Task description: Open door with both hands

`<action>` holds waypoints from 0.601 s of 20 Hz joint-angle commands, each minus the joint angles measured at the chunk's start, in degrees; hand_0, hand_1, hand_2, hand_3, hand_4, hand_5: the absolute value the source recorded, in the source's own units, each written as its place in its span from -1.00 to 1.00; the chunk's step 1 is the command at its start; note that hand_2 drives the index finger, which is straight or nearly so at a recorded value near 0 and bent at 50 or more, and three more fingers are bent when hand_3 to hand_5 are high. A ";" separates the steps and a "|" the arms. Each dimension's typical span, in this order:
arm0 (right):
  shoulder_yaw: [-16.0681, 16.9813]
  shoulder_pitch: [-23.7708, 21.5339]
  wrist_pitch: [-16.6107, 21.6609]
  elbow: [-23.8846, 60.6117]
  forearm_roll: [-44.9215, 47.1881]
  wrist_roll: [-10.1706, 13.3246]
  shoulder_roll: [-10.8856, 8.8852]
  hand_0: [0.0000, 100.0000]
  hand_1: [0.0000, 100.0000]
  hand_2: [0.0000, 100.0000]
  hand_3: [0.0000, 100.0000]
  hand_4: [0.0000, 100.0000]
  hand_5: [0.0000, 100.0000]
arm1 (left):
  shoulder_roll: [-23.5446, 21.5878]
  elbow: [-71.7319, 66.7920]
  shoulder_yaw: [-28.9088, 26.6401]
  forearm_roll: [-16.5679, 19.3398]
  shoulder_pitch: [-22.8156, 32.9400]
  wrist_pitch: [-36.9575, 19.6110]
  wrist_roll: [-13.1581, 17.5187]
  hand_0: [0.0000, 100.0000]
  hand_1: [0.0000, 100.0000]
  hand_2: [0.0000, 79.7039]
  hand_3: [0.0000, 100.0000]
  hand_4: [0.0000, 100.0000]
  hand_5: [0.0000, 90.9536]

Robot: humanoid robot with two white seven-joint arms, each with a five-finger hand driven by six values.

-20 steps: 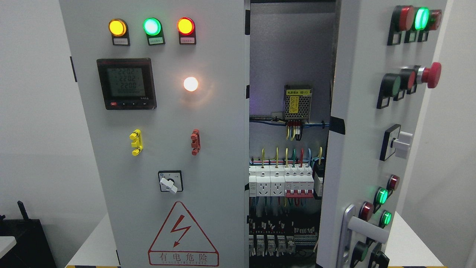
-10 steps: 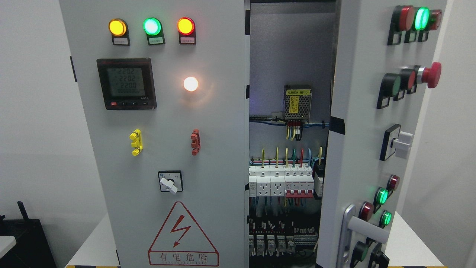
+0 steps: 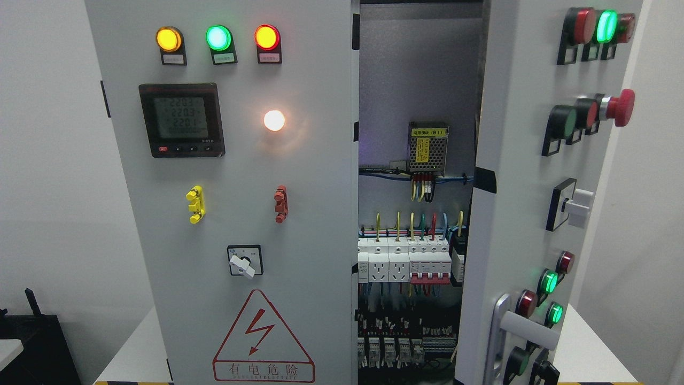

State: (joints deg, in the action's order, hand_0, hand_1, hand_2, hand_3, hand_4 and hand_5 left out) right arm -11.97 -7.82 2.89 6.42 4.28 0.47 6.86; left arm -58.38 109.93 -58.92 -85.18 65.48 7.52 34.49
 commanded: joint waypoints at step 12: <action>0.02 0.00 0.01 0.00 0.02 -0.29 0.00 -1.00 -1.00 -1.00 -1.00 -1.00 -1.00 | -23.88 1.34 0.56 -6.05 -9.67 1.27 1.98 -1.00 -1.00 -1.00 -1.00 -0.93 -1.00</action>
State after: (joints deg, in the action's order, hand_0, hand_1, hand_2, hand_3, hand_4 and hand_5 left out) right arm -11.97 -7.82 2.89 6.42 4.29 0.23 6.86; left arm -70.87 110.80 -59.98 -89.27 57.27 9.57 36.45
